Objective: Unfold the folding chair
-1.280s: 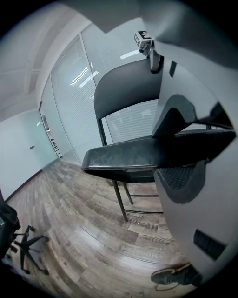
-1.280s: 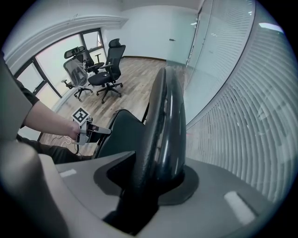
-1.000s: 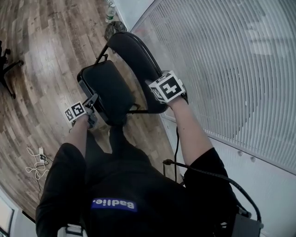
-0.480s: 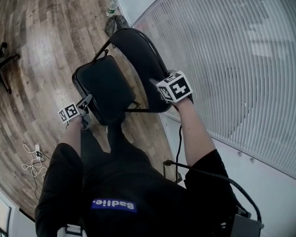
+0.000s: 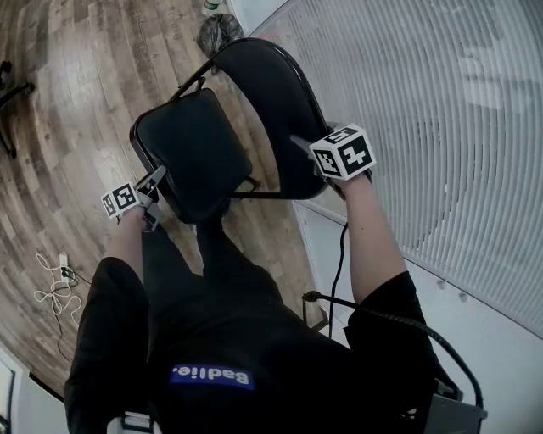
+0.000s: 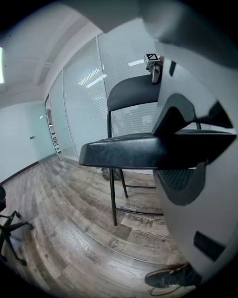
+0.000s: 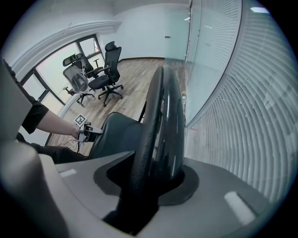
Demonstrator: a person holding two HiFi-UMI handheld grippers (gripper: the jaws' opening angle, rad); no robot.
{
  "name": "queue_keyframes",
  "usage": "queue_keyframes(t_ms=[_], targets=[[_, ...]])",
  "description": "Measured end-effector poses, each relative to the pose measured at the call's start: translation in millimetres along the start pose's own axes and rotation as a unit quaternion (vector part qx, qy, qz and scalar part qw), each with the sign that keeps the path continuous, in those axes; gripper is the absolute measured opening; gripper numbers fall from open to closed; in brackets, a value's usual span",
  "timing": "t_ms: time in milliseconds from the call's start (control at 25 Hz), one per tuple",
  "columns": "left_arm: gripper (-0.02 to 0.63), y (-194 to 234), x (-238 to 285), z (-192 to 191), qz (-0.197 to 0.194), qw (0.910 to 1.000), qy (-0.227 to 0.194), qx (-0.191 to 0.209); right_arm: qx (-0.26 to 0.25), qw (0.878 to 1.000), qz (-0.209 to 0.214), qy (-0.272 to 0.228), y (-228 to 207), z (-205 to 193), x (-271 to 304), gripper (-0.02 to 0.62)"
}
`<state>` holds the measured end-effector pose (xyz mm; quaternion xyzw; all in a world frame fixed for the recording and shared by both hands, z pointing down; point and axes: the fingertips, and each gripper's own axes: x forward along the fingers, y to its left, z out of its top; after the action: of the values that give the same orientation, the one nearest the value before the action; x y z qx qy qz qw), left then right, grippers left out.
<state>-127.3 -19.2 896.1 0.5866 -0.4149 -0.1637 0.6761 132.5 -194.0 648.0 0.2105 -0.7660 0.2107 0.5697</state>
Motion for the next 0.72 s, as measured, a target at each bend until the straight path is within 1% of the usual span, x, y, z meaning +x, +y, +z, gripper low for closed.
queue_keyframes(t_ms=[280,400,560,720], targets=[[0.184,22.0,-2.6,2.2,-0.006,0.9999,-0.004,-0.008,0.005,1.000,0.021,-0.003,-16.6,-4.7,10.4,0.140],[0.186,30.4,-4.1,1.4,-0.013,0.9999,0.001,-0.007,0.008,1.000,0.025,-0.006,-19.5,-7.9,13.9,0.140],[0.192,44.1,-6.5,1.6,-0.013,0.9998,0.001,-0.013,0.014,0.999,0.031,-0.007,-25.3,-10.9,22.1,0.141],[0.196,62.2,-12.2,2.2,-0.019,0.9998,-0.006,-0.008,0.019,0.999,0.042,-0.012,-28.7,-16.2,31.8,0.143]])
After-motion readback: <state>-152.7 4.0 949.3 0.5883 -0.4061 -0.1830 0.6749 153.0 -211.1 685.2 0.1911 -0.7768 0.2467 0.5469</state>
